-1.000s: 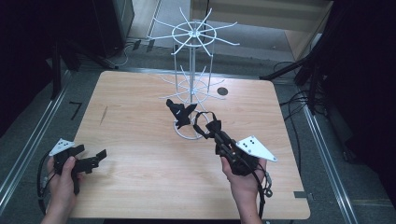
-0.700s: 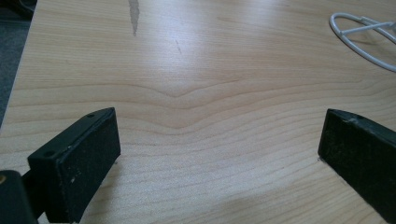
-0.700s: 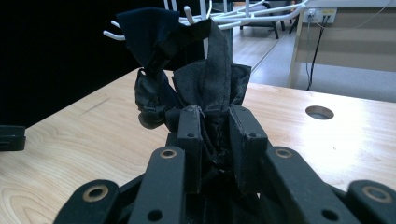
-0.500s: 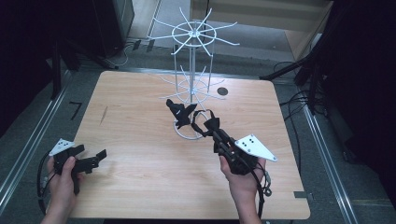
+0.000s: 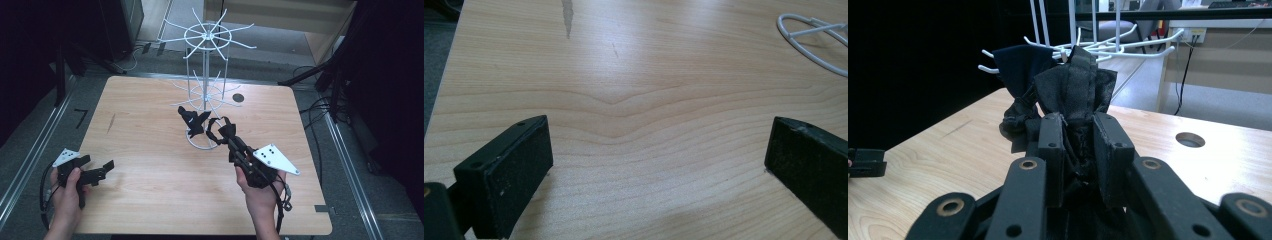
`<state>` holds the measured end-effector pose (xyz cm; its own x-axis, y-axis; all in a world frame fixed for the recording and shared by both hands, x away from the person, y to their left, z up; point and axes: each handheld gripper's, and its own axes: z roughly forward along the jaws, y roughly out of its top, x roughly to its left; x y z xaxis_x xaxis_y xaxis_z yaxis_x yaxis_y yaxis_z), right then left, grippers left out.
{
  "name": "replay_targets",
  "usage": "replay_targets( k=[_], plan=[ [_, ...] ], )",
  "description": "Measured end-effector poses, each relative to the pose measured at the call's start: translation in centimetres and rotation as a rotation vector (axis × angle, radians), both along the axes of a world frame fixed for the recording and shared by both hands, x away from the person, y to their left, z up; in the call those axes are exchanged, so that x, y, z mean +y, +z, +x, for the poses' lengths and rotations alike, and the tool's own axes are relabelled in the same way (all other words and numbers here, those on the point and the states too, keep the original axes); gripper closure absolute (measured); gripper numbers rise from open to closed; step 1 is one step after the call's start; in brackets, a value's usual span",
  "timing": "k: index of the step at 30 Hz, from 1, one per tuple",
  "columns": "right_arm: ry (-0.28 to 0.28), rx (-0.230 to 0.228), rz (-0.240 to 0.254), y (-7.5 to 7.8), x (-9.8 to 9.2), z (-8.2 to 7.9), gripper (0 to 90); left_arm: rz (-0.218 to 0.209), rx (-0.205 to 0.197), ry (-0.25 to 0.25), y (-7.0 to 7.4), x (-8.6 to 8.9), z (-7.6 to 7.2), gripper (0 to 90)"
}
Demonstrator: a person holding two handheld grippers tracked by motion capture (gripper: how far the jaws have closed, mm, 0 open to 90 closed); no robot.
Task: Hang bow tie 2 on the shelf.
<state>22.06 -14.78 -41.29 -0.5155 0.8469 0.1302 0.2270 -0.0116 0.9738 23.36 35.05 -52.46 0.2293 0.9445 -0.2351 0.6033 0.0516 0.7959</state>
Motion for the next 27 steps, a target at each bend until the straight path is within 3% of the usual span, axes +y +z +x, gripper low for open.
replay_targets(
  k=[19,27],
  plan=[
    [-0.003,-0.056,0.012,1.8,-1.0,-1.5,76.7,0.004,0.001,-0.001,0.0,0.0,0.0,0.0],
    [-0.001,-0.038,0.001,1.5,-0.2,-0.1,76.7,0.003,0.001,-0.002,0.0,0.0,0.0,0.0]
  ],
)
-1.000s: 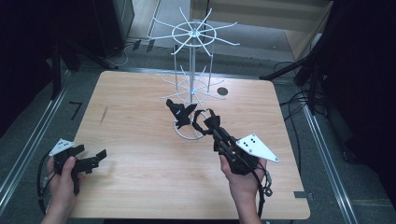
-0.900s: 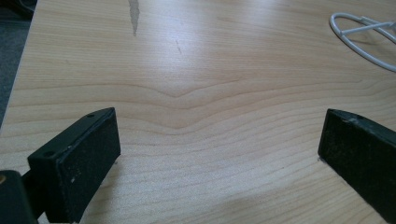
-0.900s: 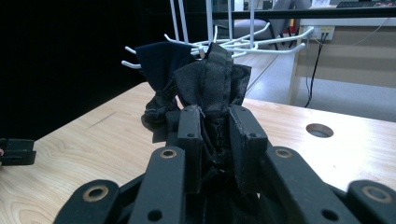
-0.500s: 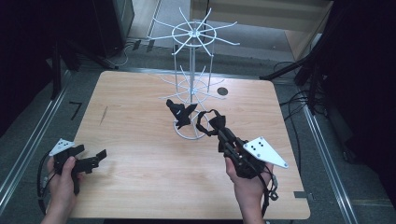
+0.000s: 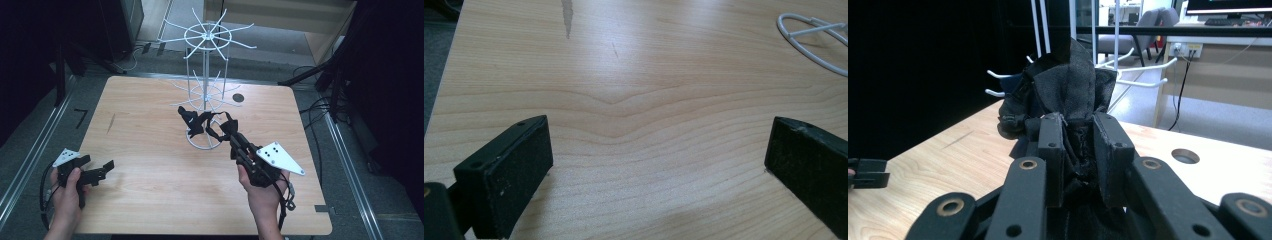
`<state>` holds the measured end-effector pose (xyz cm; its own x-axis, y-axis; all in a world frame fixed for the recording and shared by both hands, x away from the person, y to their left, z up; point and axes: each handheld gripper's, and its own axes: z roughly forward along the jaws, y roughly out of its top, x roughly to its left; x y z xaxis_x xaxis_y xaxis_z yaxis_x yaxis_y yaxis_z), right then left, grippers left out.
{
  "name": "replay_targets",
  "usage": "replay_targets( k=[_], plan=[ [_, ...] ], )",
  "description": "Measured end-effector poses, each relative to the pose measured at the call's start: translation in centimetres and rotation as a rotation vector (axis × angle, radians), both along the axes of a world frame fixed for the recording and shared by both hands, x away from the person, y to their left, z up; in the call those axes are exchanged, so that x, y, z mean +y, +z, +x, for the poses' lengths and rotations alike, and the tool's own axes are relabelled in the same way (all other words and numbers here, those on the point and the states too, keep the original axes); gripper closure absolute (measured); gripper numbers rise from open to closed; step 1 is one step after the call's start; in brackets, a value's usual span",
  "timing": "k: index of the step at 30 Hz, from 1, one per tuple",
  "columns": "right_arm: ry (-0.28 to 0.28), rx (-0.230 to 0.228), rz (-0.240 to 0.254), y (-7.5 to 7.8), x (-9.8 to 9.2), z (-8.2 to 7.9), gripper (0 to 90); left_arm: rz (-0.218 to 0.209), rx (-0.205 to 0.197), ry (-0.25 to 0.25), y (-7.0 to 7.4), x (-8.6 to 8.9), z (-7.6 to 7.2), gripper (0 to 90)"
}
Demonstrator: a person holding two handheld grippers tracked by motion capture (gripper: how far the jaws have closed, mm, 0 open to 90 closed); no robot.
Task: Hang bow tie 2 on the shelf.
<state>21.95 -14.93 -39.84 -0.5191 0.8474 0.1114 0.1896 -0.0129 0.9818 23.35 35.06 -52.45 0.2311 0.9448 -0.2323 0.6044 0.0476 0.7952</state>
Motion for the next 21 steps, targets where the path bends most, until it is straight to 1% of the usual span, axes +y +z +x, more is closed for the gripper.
replay_targets(
  k=[1,2,5,6,10,16,17,19,20,21],
  plan=[
    [0.000,0.000,0.000,0.0,0.0,0.0,76.7,0.000,0.000,0.000,0.0,0.0,0.0,0.0],
    [-0.005,0.004,-0.003,-0.3,0.2,0.6,76.7,-0.001,0.000,-0.001,0.0,0.0,0.0,0.0],
    [-0.009,0.007,-0.004,-0.5,0.3,1.0,76.7,-0.001,0.000,0.000,0.0,0.0,0.0,0.0],
    [-0.015,0.014,-0.005,-0.7,0.5,1.7,76.7,0.000,0.000,0.000,0.0,0.0,0.0,0.0],
    [-0.021,0.031,0.001,-1.1,0.7,2.6,76.7,0.000,0.000,0.001,0.0,0.0,0.0,0.0],
    [-0.034,0.048,0.000,-1.5,0.8,3.3,76.7,0.000,0.000,0.000,0.0,0.0,0.0,0.0],
    [-0.035,0.059,-0.002,-1.8,0.8,3.5,76.7,0.000,0.000,0.000,0.0,0.0,0.0,0.0],
    [-0.037,0.064,-0.007,-2.0,0.8,3.6,76.7,-0.001,0.000,0.000,0.0,0.0,0.0,0.0],
    [-0.038,0.084,-0.015,-2.4,0.9,3.9,76.7,-0.001,0.000,-0.001,0.0,0.0,0.0,0.0],
    [-0.037,0.092,-0.014,-2.5,1.0,4.0,76.7,0.000,0.000,0.000,0.0,0.0,0.0,0.0]
  ],
)
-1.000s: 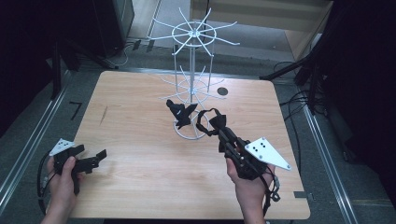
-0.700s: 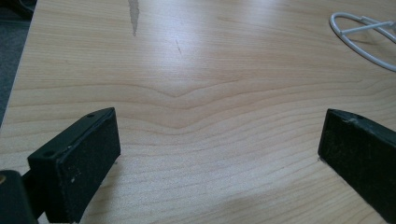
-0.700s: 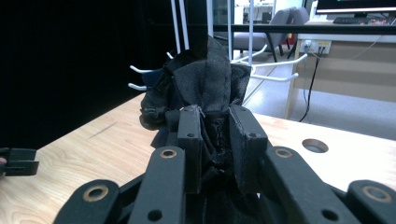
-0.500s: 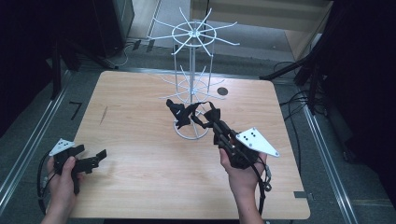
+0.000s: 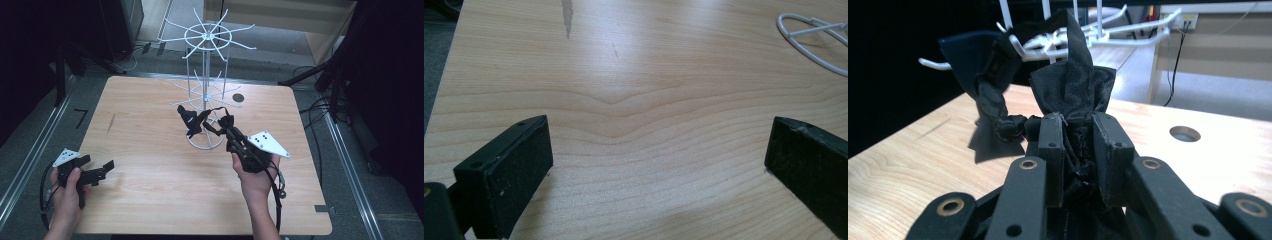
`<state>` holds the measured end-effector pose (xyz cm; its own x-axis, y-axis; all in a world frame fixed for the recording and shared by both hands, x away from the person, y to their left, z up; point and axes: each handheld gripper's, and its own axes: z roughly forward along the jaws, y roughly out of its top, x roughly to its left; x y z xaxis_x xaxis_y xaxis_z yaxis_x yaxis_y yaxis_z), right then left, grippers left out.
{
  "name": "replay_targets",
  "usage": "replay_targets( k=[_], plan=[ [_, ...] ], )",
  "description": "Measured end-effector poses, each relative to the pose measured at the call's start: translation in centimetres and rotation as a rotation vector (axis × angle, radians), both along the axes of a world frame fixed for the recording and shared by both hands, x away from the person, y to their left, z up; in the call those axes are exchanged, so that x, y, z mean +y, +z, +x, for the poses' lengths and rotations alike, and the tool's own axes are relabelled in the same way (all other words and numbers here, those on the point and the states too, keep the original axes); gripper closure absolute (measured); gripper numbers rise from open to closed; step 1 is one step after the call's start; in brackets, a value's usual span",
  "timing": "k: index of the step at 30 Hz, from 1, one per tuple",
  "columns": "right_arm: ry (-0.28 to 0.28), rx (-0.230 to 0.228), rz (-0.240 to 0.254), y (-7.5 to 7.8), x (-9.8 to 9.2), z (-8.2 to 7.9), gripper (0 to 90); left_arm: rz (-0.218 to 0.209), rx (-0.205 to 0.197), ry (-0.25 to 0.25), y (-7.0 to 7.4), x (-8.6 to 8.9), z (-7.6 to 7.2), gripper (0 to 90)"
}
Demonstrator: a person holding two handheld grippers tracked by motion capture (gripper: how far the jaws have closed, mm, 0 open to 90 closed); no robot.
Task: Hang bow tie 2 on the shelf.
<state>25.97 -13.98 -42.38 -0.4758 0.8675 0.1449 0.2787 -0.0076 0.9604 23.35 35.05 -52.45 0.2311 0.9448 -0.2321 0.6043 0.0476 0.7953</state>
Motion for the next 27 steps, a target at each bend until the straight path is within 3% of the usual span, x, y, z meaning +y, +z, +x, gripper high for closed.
replay_targets(
  k=[10,14,23,27],
  plan=[
    [0.007,0.043,-0.013,-1.1,0.9,1.3,76.1,0.000,0.000,0.000,0.0,0.0,0.0,0.0],
    [0.013,0.057,-0.025,-1.6,1.1,1.6,72.0,0.000,-0.001,-0.001,0.0,0.0,0.0,0.0],
    [0.045,0.068,0.019,-2.0,0.4,2.0,60.6,0.004,0.000,-0.003,0.0,0.0,0.0,0.0],
    [0.075,0.068,0.015,-2.2,0.1,1.9,47.6,0.001,0.000,-0.003,0.0,-0.1,0.0,0.0]
  ],
)
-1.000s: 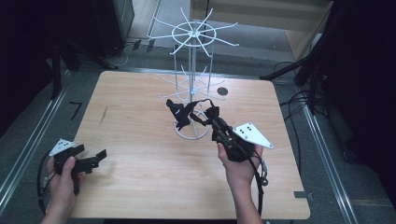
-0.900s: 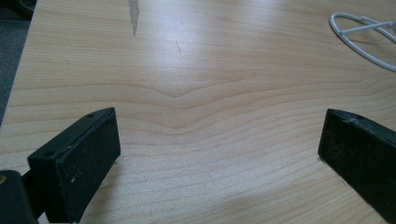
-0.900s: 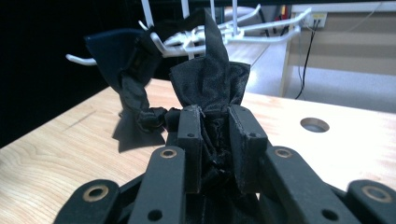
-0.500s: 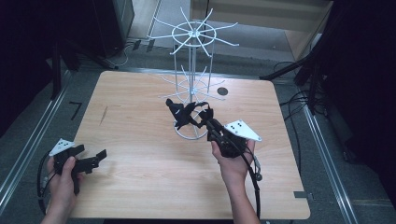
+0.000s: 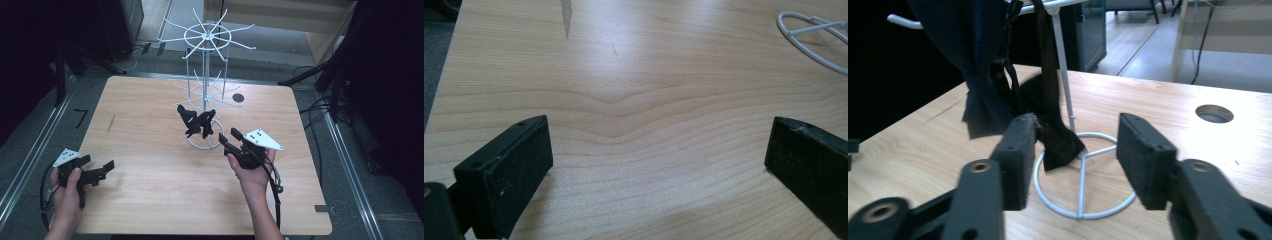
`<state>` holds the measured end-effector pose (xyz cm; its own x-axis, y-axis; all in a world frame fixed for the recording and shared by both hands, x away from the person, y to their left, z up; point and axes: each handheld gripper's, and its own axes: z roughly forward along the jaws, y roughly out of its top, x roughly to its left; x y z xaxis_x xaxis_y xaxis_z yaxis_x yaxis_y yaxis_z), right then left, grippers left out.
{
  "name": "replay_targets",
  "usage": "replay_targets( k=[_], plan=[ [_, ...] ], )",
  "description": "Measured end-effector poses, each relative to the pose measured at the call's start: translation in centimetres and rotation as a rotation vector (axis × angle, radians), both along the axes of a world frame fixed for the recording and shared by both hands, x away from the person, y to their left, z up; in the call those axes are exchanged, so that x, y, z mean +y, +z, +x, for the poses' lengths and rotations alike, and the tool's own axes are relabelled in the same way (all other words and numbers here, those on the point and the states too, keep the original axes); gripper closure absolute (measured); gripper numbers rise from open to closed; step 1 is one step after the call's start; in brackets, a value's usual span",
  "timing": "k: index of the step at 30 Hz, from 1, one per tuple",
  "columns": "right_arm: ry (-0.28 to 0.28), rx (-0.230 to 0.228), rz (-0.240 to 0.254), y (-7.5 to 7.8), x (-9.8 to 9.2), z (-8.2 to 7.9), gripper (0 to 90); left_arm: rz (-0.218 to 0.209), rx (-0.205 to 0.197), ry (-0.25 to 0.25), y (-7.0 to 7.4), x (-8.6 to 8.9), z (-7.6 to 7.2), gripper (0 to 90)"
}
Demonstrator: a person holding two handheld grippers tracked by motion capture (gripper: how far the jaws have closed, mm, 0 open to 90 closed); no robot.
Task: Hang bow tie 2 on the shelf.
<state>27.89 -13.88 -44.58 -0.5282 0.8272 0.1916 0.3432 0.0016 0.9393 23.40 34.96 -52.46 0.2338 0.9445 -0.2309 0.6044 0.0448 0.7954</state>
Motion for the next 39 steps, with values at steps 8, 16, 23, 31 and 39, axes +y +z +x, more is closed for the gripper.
replay_targets(
  k=[8,16,23,31,39],
  plan=[
    [0.001,0.018,0.004,-0.5,-1.7,-0.4,24.8,0.011,-0.002,-0.007,0.0,-0.1,0.0,0.0],
    [-0.002,0.035,0.005,-1.0,-3.8,-1.0,14.8,0.007,-0.018,-0.016,0.0,0.0,-0.2,0.0],
    [0.000,0.048,0.021,-1.2,-6.1,-1.2,9.0,0.009,-0.071,-0.030,0.1,-0.3,-0.7,0.0],
    [-0.006,0.055,0.032,-2.2,-8.3,-1.8,5.9,0.004,-0.109,-0.040,0.2,-0.4,-1.1,0.0],
    [-0.034,0.078,0.040,-3.7,-10.1,-2.3,4.4,-0.003,-0.104,-0.045,0.2,-0.3,-1.1,0.0]
  ],
)
